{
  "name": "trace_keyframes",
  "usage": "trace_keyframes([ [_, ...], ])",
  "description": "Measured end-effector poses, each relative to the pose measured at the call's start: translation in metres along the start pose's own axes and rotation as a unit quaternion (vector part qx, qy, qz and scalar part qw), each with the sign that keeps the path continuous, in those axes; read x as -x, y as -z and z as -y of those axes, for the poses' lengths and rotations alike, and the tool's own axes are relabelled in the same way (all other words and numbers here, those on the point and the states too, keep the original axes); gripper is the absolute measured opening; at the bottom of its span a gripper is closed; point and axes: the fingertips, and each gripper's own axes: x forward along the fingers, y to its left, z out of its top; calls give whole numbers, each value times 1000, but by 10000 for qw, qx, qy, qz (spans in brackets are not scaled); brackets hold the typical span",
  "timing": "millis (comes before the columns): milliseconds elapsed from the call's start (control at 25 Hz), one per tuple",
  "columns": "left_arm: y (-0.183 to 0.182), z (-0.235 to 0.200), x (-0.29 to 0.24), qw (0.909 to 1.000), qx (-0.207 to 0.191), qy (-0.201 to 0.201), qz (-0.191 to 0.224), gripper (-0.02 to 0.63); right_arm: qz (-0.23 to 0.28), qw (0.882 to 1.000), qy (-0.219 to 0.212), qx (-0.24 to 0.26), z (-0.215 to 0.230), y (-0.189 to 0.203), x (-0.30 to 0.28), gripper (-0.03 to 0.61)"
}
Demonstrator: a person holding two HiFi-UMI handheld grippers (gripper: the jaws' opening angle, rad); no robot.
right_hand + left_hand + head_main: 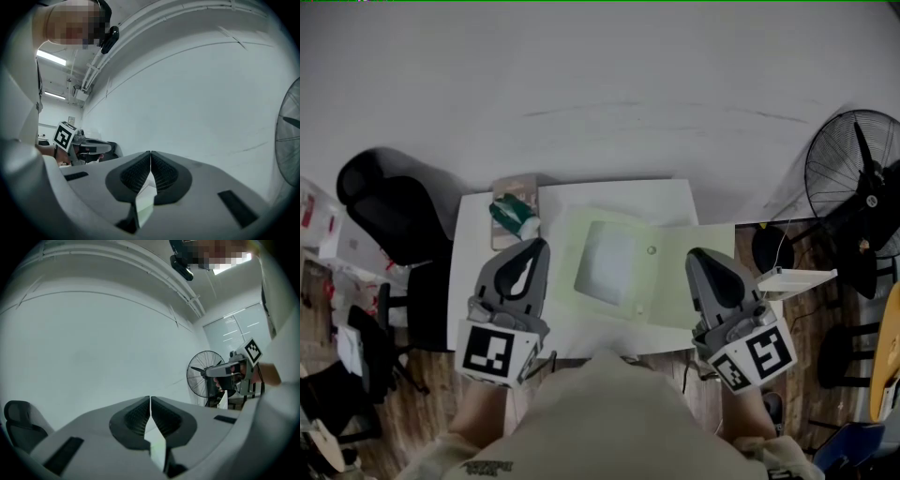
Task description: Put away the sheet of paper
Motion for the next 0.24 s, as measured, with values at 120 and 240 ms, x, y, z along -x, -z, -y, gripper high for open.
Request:
trace_keyframes([
  [120, 3, 0, -1, 10000, 25, -7, -47, 26, -26, 10000, -37, -27, 0, 1, -2, 25],
  [240, 6, -1, -3, 9999, 24, -25, -107, 26, -12, 10000, -66, -57, 1, -1, -5, 25],
])
